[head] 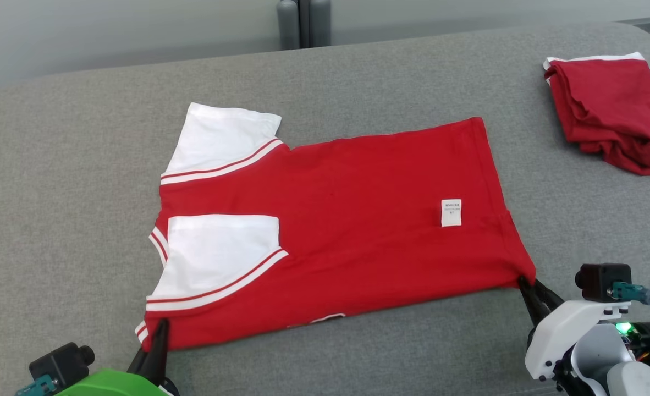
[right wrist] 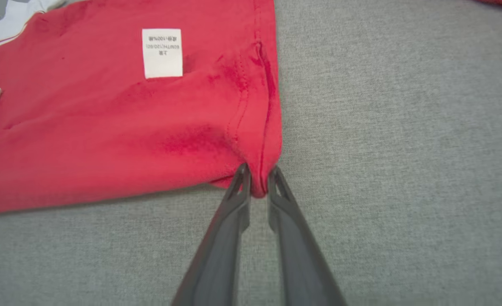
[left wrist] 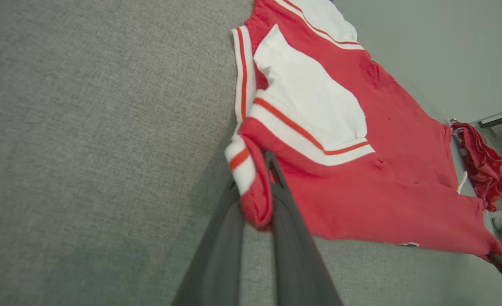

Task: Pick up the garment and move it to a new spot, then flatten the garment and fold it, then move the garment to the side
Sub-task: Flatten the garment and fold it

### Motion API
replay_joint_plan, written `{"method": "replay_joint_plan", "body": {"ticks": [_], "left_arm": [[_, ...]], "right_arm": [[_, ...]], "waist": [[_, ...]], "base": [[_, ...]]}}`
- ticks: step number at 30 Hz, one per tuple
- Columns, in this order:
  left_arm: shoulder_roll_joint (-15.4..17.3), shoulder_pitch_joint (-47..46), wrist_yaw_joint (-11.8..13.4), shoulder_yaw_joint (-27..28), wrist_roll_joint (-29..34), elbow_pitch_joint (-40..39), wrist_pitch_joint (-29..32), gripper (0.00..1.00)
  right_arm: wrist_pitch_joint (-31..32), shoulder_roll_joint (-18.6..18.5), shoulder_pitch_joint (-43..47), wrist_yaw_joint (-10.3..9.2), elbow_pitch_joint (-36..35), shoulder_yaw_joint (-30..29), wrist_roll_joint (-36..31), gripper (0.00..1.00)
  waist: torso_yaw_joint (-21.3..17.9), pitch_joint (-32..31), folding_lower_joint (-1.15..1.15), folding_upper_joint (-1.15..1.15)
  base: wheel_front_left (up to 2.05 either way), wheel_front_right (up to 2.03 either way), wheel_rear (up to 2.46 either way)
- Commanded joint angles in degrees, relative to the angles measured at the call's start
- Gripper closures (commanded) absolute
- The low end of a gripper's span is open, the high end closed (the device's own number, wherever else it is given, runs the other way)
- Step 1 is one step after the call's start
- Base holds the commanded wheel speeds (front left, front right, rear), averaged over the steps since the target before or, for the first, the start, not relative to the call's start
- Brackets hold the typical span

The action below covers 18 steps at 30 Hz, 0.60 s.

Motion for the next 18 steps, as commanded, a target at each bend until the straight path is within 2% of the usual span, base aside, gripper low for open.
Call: {"method": "replay_joint_plan", "body": {"ticks": [1,2,6,11,15,18], "left_arm": [[0.5,-0.2,0.0,0.0,0.7,0.5,-0.2,0.27],[0.6,-0.3,0.2,0.0,0.8,0.9,-0.3,0.00],[1.7,-0.9,0.5,0.4,2.0,0.3,-0.7,0.00],[5.4,-4.0,0.9,1.9,5.2,-2.7,-1.5,0.00],[10.5,-10.4,0.9,2.6,9.4,-5.2,0.5,0.00],[14.2,-18.1,-0.1,2.6,11.6,-7.0,4.2,0.00]], "right_arm": [[-0.7,-0.2,0.7,-0.07,0.6,0.0,0.1,0.47],[-1.2,-0.2,0.8,-0.07,1.0,0.1,0.3,0.00],[-2.4,-0.2,1.2,-0.07,1.3,-0.4,0.6,0.00],[-3.9,-0.2,-0.5,-0.07,-1.0,-1.8,-0.6,0.00],[-4.6,-0.2,-3.6,-0.07,-3.0,-2.0,-1.9,0.00],[-4.7,-0.2,-7.0,-0.07,-4.1,-1.2,-3.3,0.00]], "waist": [[-0.3,0.4,0.00,0.00],[-0.3,0.5,0.00,0.00],[-0.6,0.8,0.00,0.00],[-0.9,1.9,0.00,0.00],[-1.3,3.5,0.00,0.00],[-1.8,5.3,0.00,0.00]], "base": [[0.00,0.00,0.00],[0.00,0.00,0.00],[0.00,0.00,0.00],[0.00,0.00,0.00],[0.00,0.00,0.00],[0.00,0.00,0.00]]}}
